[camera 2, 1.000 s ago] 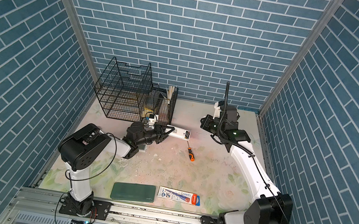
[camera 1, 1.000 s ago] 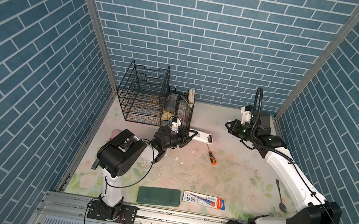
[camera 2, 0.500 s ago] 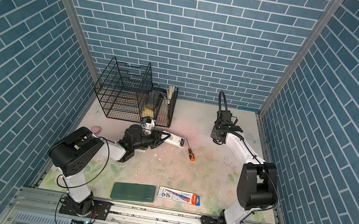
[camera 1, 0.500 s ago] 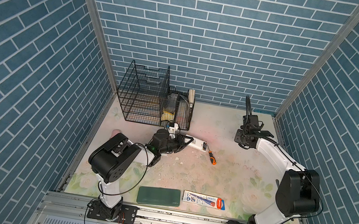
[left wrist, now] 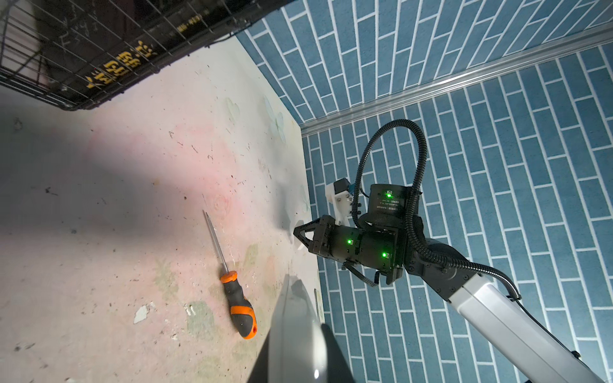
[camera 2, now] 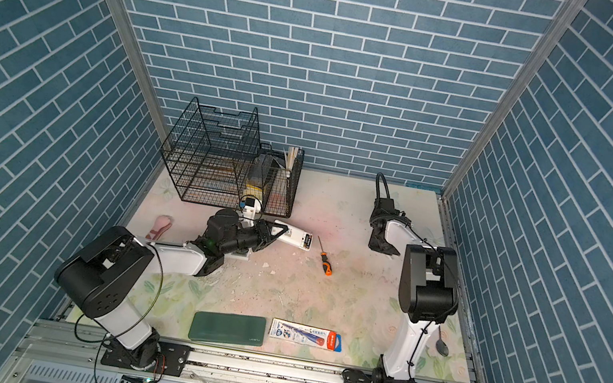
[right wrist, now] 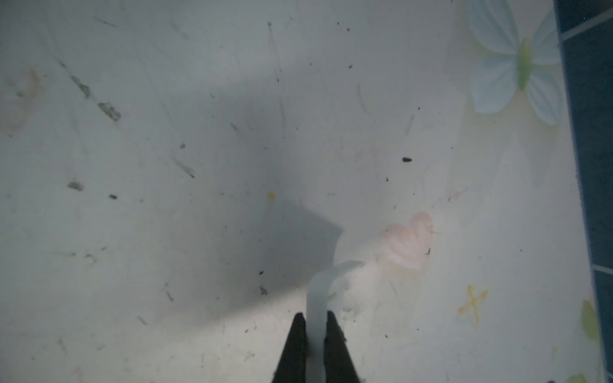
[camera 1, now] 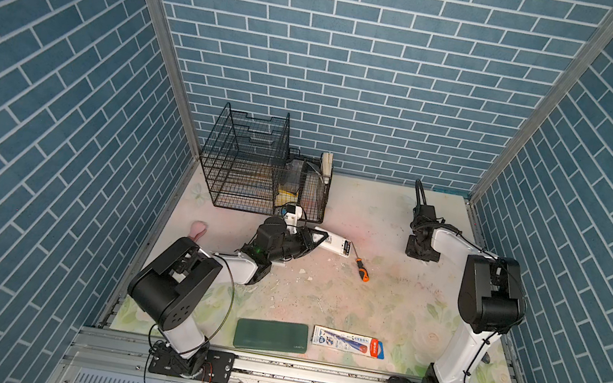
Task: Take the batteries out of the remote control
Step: 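Carry the battery cover away from the remote with the right gripper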
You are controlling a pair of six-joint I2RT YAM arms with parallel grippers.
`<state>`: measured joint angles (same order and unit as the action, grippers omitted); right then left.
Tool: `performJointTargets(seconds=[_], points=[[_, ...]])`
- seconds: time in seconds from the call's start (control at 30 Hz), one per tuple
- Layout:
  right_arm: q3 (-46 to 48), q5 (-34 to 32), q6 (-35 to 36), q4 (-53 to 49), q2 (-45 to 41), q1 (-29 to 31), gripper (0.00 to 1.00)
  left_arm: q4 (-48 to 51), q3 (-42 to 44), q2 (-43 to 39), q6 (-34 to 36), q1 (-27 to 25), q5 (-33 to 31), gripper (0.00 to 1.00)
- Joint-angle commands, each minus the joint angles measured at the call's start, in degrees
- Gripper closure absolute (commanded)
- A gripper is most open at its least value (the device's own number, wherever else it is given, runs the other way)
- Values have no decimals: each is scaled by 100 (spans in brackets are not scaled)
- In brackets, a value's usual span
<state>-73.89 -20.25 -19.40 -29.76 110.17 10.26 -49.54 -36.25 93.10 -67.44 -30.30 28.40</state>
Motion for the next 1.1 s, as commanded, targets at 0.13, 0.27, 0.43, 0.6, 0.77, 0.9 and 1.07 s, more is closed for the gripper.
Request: performJointTargets(seconds=[0.13,0.27,0.43,0.6,0.77,0.9,1.07], points=[[-376,-19,164,-315,195,-186,100,176,16,-156,183,-37,-18,100],[-393,48,149,-393,257,-281,99,256,28,-213,213,-40,-10,100],[-453,152,129,-474,327,-338,97,331,22,-257,253,-43,10,100],[-554,227,137,-579,434,-344,92,409,13,-284,298,-38,7,100],[-583,270,156,-601,470,-349,86,475,-4,-284,324,-39,14,100],[-598,319,173,-610,486,-348,79,549,-6,-307,375,-42,7,100],[-600,386,173,-619,445,-349,77,672,-31,-319,398,-38,-1,100]])
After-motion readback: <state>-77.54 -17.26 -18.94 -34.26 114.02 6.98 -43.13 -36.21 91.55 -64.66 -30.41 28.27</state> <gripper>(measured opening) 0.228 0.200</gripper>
